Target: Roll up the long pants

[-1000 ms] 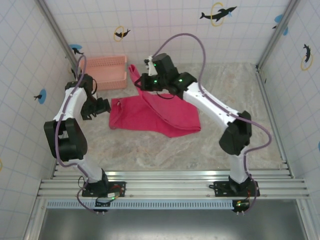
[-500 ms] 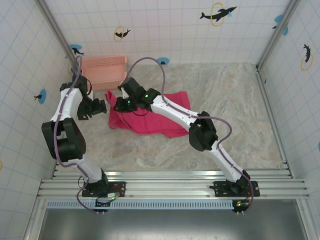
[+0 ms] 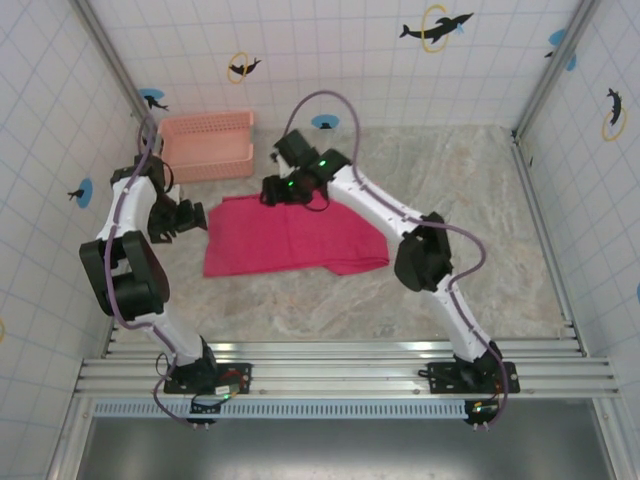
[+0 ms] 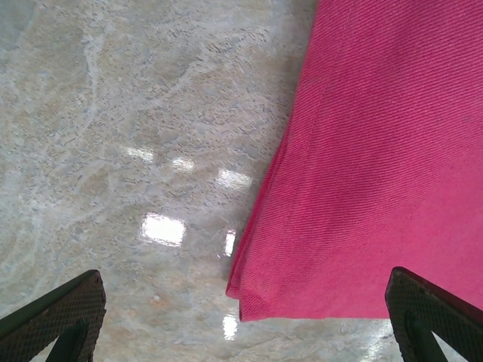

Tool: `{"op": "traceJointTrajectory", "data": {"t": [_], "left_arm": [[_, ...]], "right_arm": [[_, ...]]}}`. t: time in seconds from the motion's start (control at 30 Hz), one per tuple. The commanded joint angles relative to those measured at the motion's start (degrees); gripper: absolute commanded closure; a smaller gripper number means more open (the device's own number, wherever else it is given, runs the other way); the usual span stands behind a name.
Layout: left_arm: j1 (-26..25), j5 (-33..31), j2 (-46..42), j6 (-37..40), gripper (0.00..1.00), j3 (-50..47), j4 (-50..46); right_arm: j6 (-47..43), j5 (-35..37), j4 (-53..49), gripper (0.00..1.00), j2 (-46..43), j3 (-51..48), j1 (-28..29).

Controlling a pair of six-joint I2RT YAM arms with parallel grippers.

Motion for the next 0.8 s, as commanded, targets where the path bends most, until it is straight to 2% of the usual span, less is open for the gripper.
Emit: {"op": "traceJointTrajectory", "data": {"t": [0.0, 0.17, 0.27, 0.47, 0.57, 0.77], "left_arm": [[0.0, -1.0, 1.0, 1.8, 0.03, -2.8, -0.2], [0.0, -1.5, 3.2, 2.3, 0.02, -7.0, 2.0], [-0.1, 0.8, 5.1, 1.5, 0.02, -8.3, 3.3], [-1.5, 1.0, 5.7, 0.1, 0.03, -7.1, 3.6], [-3.5, 0.0, 6.6, 0.0, 0.03, -5.1, 2.7], [-8.4, -1.1, 6.9, -1.4, 0.02, -3.9, 2.1]], "right_arm": [[-10.7, 11.2, -14.2, 0.30, -11.6, -4.4, -5.0], [-15.6, 16.3, -14.9, 0.30, -15.8, -15.4, -10.5], [-16.9, 18.8, -15.7, 0.30, -13.9, -16.4, -12.1], [-18.9, 20.1, -15.6, 0.30, -8.8, -16.8, -14.8], [-19.6, 19.2, -15.0, 0.30, -6.0, -16.1, -16.6], [-19.8, 12.6, -14.4, 0.30, 1.8, -11.7, -20.1]]}}
